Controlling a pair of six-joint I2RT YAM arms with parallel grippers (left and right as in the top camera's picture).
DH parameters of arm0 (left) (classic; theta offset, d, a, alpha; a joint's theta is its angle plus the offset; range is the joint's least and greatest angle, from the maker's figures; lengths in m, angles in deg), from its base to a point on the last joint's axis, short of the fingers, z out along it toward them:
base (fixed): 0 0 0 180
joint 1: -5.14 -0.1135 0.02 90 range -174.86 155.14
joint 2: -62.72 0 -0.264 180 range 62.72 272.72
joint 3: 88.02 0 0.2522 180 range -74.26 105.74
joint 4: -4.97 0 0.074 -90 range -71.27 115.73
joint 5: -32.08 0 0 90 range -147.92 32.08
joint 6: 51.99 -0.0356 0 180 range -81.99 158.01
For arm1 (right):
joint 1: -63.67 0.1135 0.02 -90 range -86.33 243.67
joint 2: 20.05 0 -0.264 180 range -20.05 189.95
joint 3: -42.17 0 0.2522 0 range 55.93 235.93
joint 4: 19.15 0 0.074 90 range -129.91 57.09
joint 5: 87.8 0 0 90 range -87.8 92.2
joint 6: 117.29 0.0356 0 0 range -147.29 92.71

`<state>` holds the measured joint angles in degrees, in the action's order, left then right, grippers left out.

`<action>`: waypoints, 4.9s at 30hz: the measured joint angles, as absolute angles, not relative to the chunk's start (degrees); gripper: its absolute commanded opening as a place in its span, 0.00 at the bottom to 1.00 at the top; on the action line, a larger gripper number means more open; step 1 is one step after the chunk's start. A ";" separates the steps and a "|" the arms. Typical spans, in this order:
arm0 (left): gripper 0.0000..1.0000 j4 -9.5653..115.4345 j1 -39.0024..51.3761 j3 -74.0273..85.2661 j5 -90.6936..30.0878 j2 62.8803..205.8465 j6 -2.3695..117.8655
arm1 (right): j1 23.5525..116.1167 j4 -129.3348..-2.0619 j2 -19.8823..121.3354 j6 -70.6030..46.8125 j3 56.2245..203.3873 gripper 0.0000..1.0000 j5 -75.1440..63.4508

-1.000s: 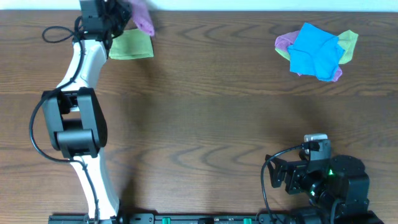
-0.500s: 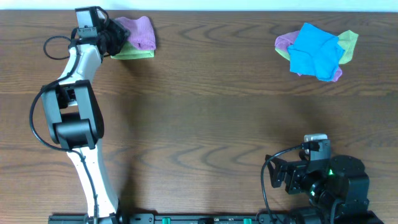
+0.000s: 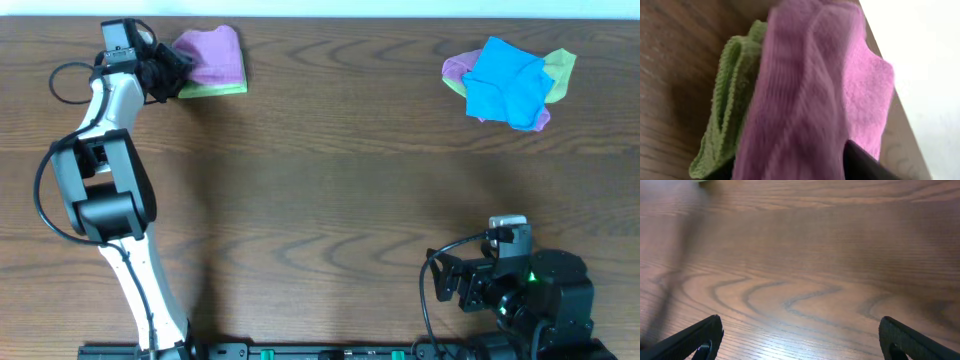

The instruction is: Fold the cloth

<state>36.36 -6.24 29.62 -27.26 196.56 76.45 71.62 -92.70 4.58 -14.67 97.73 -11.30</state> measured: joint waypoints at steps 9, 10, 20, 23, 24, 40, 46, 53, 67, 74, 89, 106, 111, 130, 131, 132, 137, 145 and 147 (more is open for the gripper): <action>0.96 36.51 -6.35 29.62 -26.15 195.09 72.23 | 71.62 -92.68 4.58 -14.67 97.73 0.99 -11.30; 0.95 36.57 -6.35 29.62 -26.13 194.50 72.01 | 71.62 -92.70 4.58 -14.67 97.73 0.99 -11.30; 0.95 45.30 -6.46 29.77 -26.78 181.26 65.41 | 71.62 -92.70 4.58 -14.67 97.73 0.99 -11.30; 0.95 51.48 -6.46 29.92 -27.61 177.32 61.63 | 71.62 -92.68 4.58 -14.67 97.73 0.99 -11.28; 0.96 54.19 -6.46 29.95 -28.23 175.92 60.23 | 71.62 -92.70 4.58 -14.67 97.73 0.99 -11.30; 0.95 65.49 -6.41 29.97 -30.94 164.91 53.34 | 71.62 -92.70 4.58 -14.67 97.73 0.99 -11.30; 0.95 73.53 -3.83 30.03 -30.85 164.71 47.79 | 71.62 -92.70 4.58 -14.67 97.73 0.99 -11.30; 0.95 75.83 3.57 30.03 -31.20 164.71 43.16 | 71.62 -92.70 4.58 -14.67 97.73 0.99 -11.30; 0.95 76.00 11.12 30.01 -39.11 159.27 41.89 | 71.62 -92.70 4.58 -14.67 97.73 0.99 -11.30; 0.95 74.54 11.16 29.12 -41.69 153.89 40.38 | 71.62 -92.70 4.58 -14.67 97.73 0.99 -11.30; 0.95 53.97 11.16 -9.09 -43.09 126.29 39.38 | 71.62 -92.68 4.58 -14.65 97.67 0.99 -11.30; 0.95 52.49 8.80 -39.43 -44.64 93.90 39.25 | 71.62 -92.70 4.58 -14.65 97.62 0.99 -11.28; 0.95 53.36 6.81 -45.98 -45.65 87.73 39.22 | 71.62 -92.70 4.58 -14.67 97.62 0.99 -11.30; 0.95 57.93 5.13 -58.03 -55.79 70.95 39.03 | 71.62 -92.70 4.58 -14.65 97.58 0.99 -11.30; 0.95 57.91 5.13 -58.47 -55.81 70.42 39.03 | 71.62 -92.70 4.58 -14.65 97.58 0.99 -11.30; 0.95 57.91 5.13 -58.95 -55.81 69.94 39.03 | 71.62 -92.70 4.58 -14.65 97.58 0.99 -11.30; 0.95 57.93 5.13 -61.46 -55.72 67.80 39.03 | 71.62 -92.70 4.58 -14.65 97.58 0.99 -11.30; 0.95 57.99 5.13 -64.50 -52.27 66.38 35.77 | 71.62 -92.70 4.58 -14.65 97.58 0.99 -11.30; 0.95 57.93 5.13 -64.48 -51.94 66.16 35.16 | 71.62 -92.70 4.58 -14.65 97.58 0.99 -11.30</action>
